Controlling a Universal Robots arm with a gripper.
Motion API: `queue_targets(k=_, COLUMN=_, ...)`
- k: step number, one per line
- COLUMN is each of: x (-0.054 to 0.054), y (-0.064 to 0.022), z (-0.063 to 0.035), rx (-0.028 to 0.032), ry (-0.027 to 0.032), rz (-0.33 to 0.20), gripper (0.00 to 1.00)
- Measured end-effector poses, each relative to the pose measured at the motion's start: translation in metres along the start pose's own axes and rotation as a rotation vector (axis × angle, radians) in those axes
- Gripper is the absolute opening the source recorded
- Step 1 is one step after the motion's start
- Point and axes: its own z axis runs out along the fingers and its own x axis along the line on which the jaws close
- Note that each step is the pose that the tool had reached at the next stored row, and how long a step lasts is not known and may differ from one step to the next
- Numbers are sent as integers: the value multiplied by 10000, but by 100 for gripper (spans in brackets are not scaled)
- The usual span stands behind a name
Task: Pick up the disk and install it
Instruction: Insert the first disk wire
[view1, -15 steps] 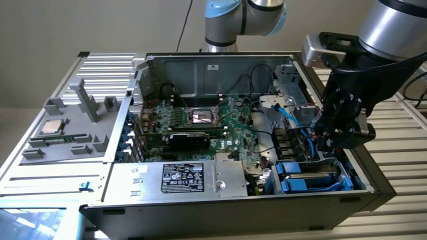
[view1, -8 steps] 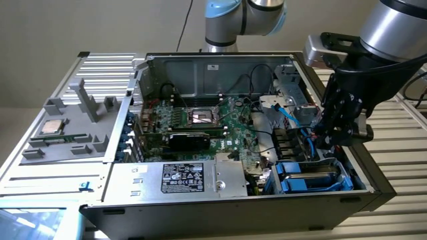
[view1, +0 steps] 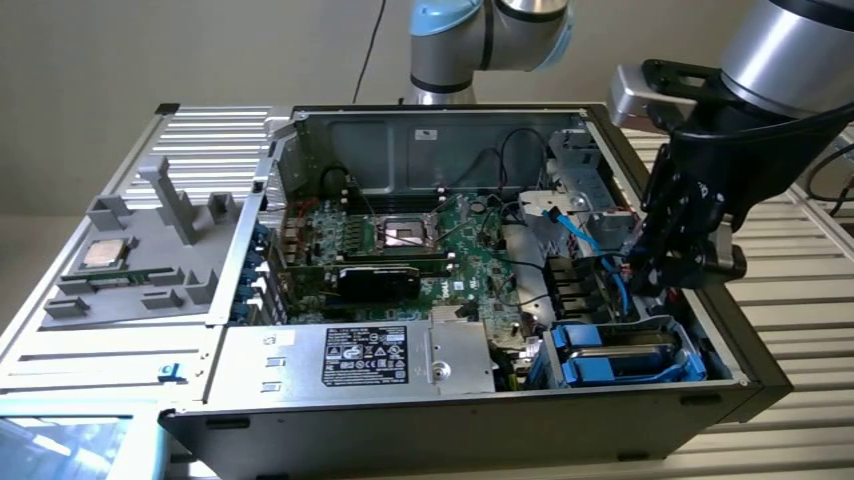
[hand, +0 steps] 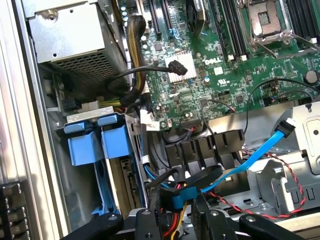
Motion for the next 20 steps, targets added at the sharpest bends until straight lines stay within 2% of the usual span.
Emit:
queue_targets(k=3, x=-18, y=31, z=1, rx=17, ry=66, rz=4, gripper=36)
queue_targets(k=7, x=-26, y=67, z=3, rx=29, ry=116, rz=7, gripper=36)
queue_targets(k=11, x=-49, y=92, z=5, rx=53, ry=214, rz=11, gripper=36)
queue_targets(k=12, x=-54, y=98, z=5, rx=63, ry=252, rz=14, gripper=36)
queue_targets(k=16, x=-61, y=107, z=5, rx=117, ry=467, rz=23, gripper=36)
queue_targets(k=18, x=-66, y=119, z=6, rx=141, ry=538, rz=30, gripper=36)
queue_targets(k=20, x=-74, y=133, z=6, rx=157, ry=576, rz=30, gripper=36)
